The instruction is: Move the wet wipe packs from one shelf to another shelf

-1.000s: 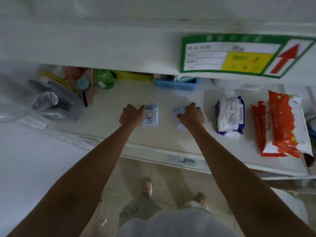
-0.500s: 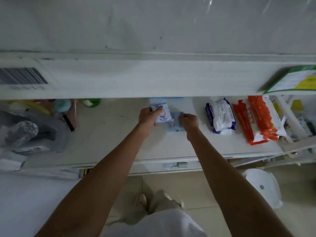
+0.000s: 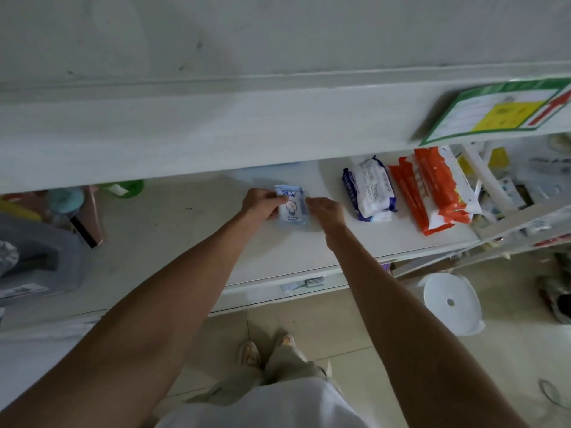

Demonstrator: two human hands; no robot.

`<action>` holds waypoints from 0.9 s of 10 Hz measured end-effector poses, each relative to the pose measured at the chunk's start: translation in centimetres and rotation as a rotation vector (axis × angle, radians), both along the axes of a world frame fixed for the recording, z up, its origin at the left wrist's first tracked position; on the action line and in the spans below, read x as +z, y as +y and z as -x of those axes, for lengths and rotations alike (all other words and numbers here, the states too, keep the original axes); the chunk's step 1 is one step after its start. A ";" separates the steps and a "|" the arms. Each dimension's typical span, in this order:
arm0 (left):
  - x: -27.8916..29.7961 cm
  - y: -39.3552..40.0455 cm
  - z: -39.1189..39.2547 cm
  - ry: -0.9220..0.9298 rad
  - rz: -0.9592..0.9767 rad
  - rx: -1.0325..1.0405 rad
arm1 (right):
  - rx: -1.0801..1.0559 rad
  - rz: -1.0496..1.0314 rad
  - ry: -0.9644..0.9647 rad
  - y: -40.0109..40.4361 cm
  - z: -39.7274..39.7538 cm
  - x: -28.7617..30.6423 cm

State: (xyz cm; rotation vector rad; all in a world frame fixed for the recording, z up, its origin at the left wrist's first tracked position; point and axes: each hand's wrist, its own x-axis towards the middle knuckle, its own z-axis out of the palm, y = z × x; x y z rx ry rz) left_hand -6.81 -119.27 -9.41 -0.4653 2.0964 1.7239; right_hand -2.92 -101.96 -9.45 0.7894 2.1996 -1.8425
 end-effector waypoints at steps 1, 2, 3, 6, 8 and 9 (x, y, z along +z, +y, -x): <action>0.3 0.6 0.7 0.025 0.047 0.021 | 0.020 -0.138 -0.009 -0.6 -0.4 -1.2; 0.0 1.0 0.4 0.020 0.101 0.035 | 0.025 -0.249 -0.055 -0.9 0.0 -1.6; -0.6 1.1 -0.3 0.015 0.137 0.091 | 0.060 -0.320 -0.083 -1.2 0.2 -1.8; -1.8 2.1 -1.7 0.100 0.210 0.176 | 0.043 -0.177 -0.060 -0.5 0.3 -2.5; -1.1 3.0 -3.2 0.044 0.295 0.178 | 0.028 -0.022 0.003 0.4 -0.4 -1.5; -0.9 4.3 -5.6 0.063 0.416 0.326 | -0.003 0.165 0.056 2.1 -1.8 -1.0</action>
